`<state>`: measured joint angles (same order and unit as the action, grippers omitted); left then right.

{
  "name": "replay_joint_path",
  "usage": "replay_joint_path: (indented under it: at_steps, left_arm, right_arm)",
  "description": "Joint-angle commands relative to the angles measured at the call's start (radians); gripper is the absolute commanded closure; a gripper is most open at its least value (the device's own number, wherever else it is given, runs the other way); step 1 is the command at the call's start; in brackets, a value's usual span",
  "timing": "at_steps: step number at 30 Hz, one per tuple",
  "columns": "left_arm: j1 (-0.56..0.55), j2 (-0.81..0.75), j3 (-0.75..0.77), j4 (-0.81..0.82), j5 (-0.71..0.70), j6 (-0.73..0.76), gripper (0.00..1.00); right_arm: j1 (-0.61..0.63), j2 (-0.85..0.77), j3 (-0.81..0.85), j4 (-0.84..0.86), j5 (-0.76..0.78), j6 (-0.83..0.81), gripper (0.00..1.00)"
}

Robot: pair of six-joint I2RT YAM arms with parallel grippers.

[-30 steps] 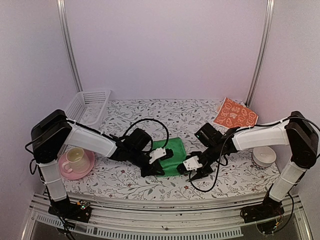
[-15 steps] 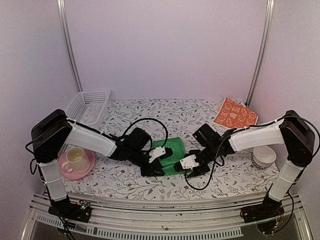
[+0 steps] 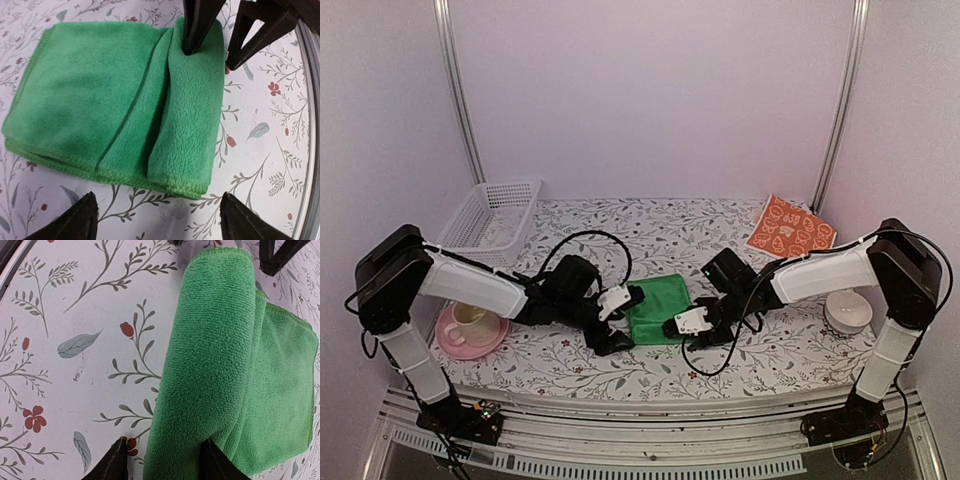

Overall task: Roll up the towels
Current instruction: Roll the towel at the center of the board.

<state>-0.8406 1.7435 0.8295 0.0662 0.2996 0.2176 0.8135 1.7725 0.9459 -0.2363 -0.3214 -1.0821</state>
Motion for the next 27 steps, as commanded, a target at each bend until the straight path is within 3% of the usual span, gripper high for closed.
replay_joint_path:
  at_steps: [1, 7, 12, 16, 23, 27]
  left_arm:
    - [0.006, -0.127, -0.11, 0.149, -0.089, 0.033, 0.12]
    - [-0.094, -0.262, -0.293, 0.407, -0.231, 0.168, 0.11]
    - [-0.19, -0.237, -0.329, 0.491, -0.351, 0.266, 0.14]
    - [-0.252, -0.167, -0.322, 0.53, -0.435, 0.325, 0.2]
    - [-0.309, -0.094, -0.301, 0.595, -0.502, 0.41, 0.44]
    - [-0.319, -0.077, -0.29, 0.626, -0.51, 0.447, 0.45]
  right_arm:
    - [0.003, 0.041, 0.018, -0.028, 0.039, 0.041, 0.53]
    - [0.003, 0.045, 0.051, -0.079, 0.005, 0.059, 0.67]
    - [0.004, 0.051, 0.075, -0.146, -0.043, 0.047, 0.73]
    - [0.002, 0.069, 0.096, -0.193, -0.066, 0.043, 0.78]
    - [-0.013, 0.097, 0.144, -0.256, -0.119, 0.052, 0.8]
    - [-0.033, 0.1, 0.158, -0.271, -0.14, 0.062, 0.8]
